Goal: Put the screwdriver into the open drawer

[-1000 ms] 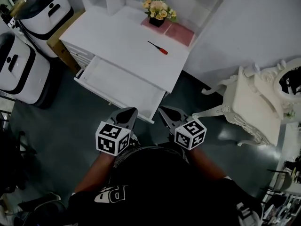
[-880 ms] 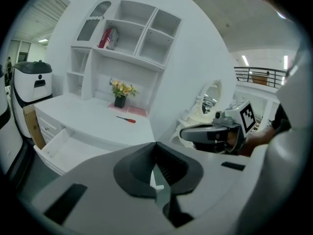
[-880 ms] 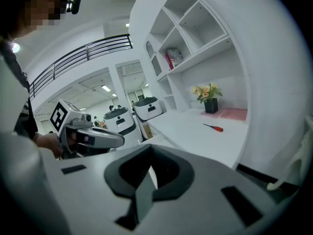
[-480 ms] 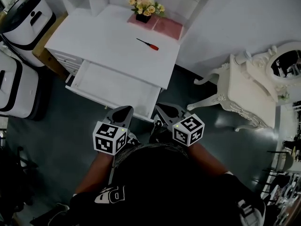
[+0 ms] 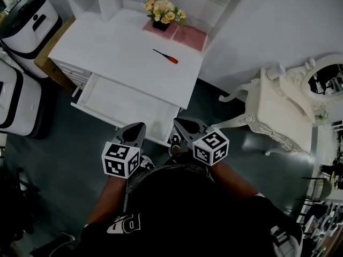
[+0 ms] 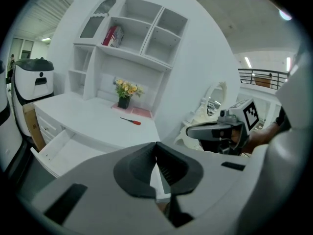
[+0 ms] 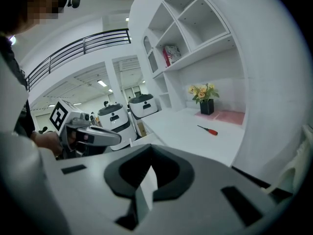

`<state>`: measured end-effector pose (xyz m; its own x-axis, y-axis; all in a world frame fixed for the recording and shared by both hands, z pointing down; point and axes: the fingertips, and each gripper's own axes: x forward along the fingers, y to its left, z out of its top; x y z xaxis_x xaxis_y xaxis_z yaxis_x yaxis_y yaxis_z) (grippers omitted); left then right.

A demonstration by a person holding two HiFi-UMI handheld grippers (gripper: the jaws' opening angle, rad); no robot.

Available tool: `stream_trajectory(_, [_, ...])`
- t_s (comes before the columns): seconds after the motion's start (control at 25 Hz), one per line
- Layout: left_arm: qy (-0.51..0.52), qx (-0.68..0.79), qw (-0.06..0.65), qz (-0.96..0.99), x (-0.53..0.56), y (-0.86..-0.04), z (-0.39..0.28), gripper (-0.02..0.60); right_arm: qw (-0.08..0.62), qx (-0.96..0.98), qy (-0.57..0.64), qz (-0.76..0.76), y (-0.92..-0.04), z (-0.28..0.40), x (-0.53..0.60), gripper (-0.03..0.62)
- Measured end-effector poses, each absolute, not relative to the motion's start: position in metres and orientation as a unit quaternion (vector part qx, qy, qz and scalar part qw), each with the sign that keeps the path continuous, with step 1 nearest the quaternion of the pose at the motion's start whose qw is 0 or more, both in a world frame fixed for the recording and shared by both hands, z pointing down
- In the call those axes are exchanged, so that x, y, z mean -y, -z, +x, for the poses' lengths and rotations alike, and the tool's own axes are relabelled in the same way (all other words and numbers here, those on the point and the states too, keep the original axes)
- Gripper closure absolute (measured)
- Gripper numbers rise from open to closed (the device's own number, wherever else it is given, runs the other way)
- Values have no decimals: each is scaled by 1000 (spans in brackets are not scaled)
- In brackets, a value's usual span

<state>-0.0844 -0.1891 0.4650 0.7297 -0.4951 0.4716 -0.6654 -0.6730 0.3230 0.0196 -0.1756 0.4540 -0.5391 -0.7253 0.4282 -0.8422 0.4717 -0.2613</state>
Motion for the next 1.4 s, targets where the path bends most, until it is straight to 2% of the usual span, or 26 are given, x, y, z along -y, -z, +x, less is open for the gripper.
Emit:
stream_trajectory(0.44, [-196,376,250,871,231,-486,-70,566,157,847,-214,461,-474,79,255,588])
stream_trajectory(0.84, [-208,433,265,836,263,-506,-60,566,225,843,-206,444,-525,124,350,588])
stream_trajectory(1.08, [-163,466,342,799,280,-526,-57,566,277,840,-220,412,-568,138,397,579])
stream_trajectory(1.4, [-190,513,331,769,288,-530,-63,566,323,831,-200,406,-604,156,465,545])
